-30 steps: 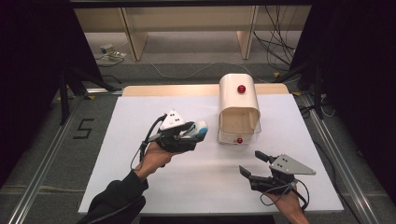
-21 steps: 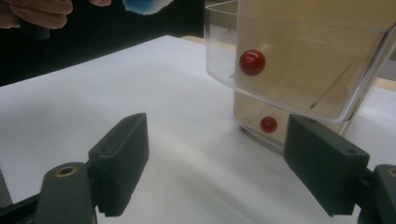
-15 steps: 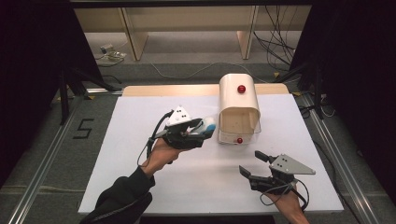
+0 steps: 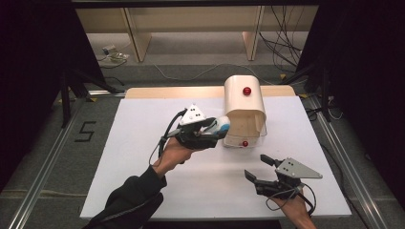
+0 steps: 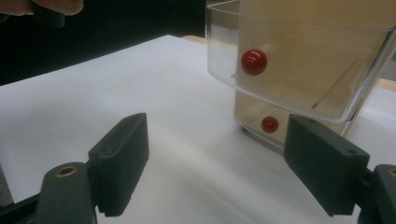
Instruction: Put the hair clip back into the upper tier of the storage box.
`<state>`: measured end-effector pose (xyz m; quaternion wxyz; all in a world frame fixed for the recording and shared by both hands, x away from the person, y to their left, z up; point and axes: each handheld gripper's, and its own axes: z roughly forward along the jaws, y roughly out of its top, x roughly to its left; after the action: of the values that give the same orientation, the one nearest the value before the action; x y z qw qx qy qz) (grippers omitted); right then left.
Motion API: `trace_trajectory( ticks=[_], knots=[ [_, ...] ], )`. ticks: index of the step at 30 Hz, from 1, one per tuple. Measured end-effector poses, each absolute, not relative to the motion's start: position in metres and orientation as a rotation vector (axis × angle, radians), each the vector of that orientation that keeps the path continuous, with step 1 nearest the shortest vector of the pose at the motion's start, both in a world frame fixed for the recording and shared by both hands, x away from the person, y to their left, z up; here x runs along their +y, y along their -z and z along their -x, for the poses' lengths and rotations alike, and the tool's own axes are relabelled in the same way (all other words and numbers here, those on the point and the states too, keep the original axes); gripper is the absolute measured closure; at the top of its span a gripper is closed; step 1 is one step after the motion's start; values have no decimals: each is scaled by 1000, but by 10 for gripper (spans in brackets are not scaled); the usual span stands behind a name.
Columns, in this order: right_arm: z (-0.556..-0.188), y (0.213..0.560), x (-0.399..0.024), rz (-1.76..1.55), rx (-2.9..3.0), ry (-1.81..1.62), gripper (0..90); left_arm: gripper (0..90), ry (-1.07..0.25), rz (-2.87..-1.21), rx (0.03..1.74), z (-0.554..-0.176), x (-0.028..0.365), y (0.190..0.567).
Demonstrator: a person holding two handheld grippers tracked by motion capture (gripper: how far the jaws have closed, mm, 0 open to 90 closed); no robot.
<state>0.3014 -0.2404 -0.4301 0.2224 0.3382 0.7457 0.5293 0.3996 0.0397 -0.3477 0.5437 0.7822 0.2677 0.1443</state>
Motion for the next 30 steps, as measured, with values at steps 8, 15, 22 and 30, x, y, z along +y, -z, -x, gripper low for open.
trace_trajectory(
  ticks=[8,15,22,30],
  knots=[
    [-301,431,-240,-935,2063,-1460,234,414,-338,-1861,624,-402,29,345],
    [-302,431,-240,-926,2061,-1466,234,413,-328,-1873,602,-406,15,337],
    [-301,431,-241,-935,2064,-1459,233,414,-334,-1899,598,-410,7,340],
    [-302,431,-240,-928,2062,-1465,234,413,-349,-1910,577,-412,-1,338]
  ],
)
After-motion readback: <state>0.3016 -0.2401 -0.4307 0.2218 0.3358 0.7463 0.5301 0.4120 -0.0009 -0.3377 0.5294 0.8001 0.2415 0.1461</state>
